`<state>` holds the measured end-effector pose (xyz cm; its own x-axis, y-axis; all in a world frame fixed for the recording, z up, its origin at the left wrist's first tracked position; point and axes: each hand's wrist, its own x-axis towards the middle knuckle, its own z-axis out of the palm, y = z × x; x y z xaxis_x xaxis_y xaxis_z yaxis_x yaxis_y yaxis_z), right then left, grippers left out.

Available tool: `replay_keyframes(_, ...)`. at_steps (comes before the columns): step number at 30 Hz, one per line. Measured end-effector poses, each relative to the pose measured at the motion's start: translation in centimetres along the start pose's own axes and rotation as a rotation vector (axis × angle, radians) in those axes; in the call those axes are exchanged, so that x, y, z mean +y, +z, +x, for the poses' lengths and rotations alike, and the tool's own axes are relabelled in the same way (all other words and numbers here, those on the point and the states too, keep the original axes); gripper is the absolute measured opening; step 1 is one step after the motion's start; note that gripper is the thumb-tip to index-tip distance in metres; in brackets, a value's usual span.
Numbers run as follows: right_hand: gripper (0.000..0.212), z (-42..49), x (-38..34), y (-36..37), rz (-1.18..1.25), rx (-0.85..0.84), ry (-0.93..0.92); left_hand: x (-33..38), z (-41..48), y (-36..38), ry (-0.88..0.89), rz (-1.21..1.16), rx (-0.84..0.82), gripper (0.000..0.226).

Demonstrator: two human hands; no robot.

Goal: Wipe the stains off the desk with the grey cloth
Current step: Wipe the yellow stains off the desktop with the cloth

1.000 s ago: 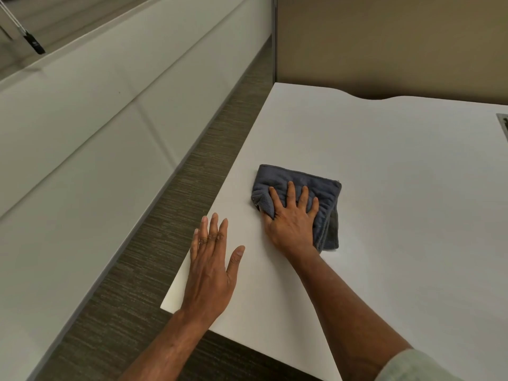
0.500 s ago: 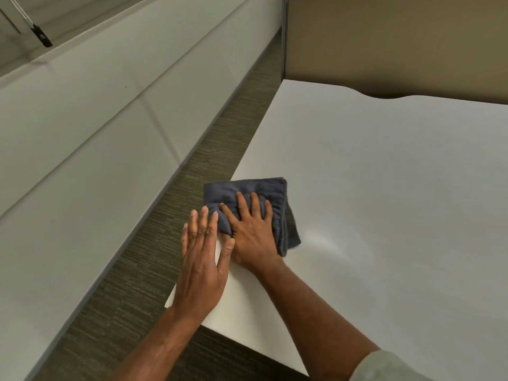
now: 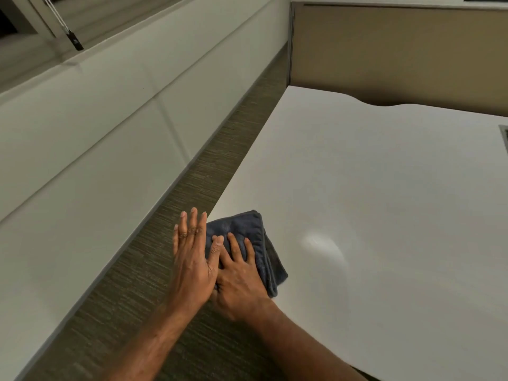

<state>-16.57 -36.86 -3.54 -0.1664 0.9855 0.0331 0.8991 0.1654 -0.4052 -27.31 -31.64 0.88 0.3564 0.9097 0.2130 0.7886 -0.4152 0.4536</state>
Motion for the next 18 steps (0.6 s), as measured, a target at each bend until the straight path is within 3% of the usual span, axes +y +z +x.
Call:
replay_keyframes(9, 0.061, -8.2, 2.0, -2.0, -0.017, -0.086, 0.120, 0.2, -4.5, -1.0, -0.102, 0.004, 0.032, 0.083)
replay_keyframes(13, 0.066, -11.5, 4.2, -3.5, -0.041, -0.103, 0.193, 0.3, -6.8, -1.3, -0.127, 0.032, 0.042, 0.082)
replay_keyframes(18, 0.058, -15.7, 6.7, -4.5, -0.052, -0.081, 0.276, 1.0, -9.8, -1.6, -0.130, 0.041, 0.088, 0.076)
